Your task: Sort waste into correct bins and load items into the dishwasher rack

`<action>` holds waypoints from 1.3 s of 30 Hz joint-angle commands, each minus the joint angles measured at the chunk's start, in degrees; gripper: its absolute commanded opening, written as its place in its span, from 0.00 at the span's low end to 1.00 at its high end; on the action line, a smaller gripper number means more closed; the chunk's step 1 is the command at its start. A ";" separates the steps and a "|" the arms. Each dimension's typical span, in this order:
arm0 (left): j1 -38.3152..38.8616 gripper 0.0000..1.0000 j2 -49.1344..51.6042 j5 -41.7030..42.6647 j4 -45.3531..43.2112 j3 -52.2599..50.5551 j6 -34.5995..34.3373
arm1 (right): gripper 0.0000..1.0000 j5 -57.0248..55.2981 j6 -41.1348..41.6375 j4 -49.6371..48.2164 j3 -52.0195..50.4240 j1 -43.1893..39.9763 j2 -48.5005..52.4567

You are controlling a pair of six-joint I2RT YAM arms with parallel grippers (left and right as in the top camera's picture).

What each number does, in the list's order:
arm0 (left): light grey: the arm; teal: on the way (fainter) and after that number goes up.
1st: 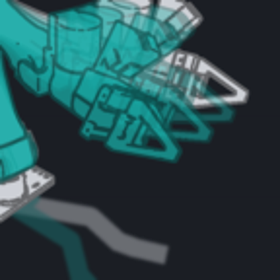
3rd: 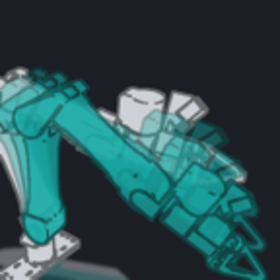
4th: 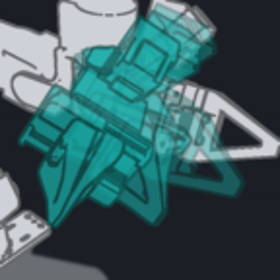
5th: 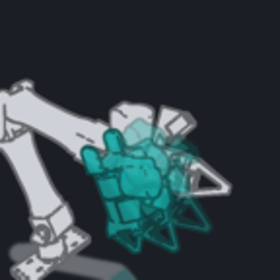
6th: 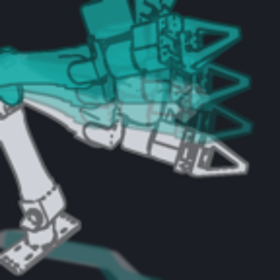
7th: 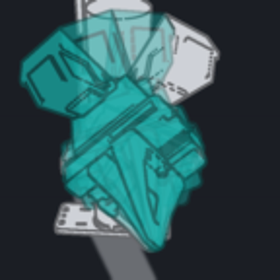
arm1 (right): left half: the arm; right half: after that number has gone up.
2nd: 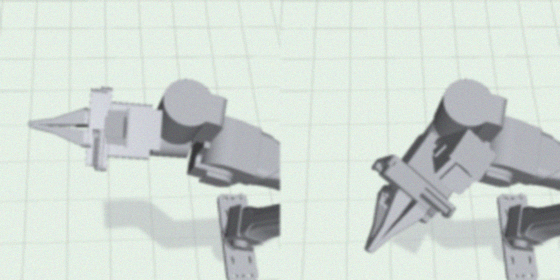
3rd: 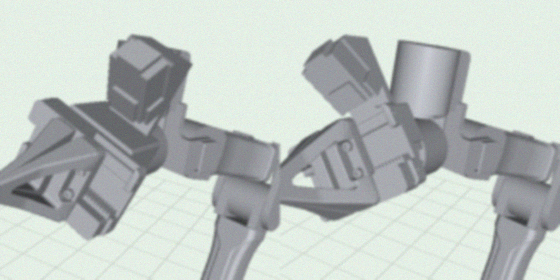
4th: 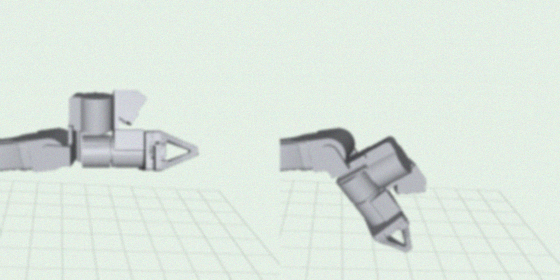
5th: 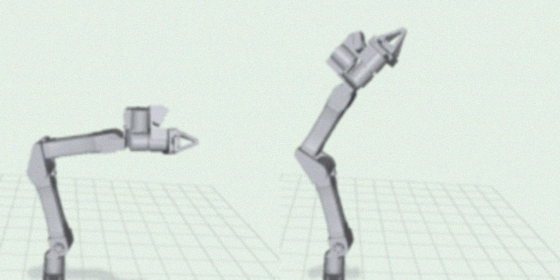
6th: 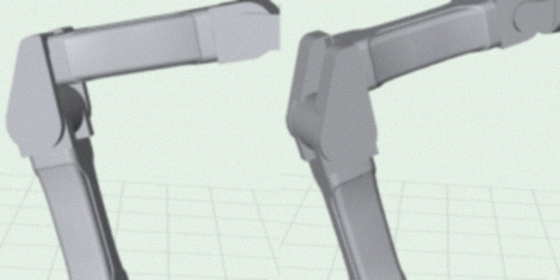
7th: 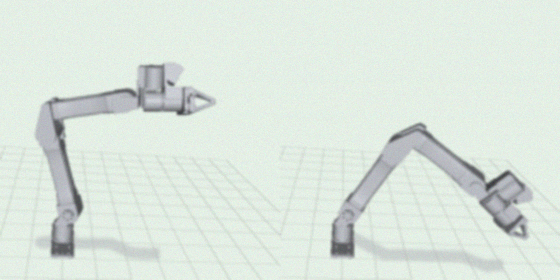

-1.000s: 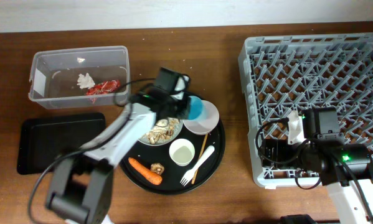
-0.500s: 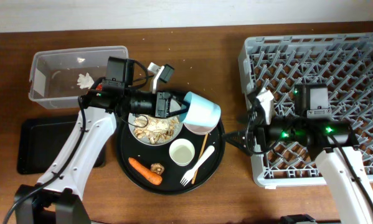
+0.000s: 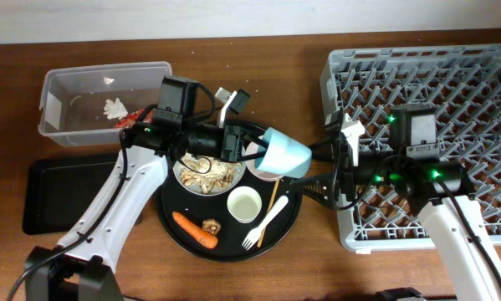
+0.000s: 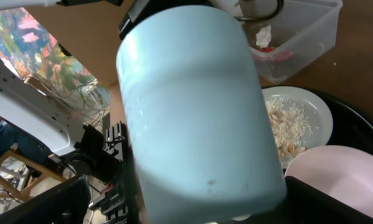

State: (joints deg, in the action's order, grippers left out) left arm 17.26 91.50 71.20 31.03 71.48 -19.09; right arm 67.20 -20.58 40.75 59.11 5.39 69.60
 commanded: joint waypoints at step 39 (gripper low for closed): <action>-13.81 0.50 -1.01 -51.12 21.62 0.13 -4.85 | 0.51 -53.02 21.57 28.13 15.23 -24.74 -0.72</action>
State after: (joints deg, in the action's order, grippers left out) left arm 5.69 91.48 24.23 51.48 71.46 -27.05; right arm 17.80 -0.43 66.72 70.54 -9.96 69.36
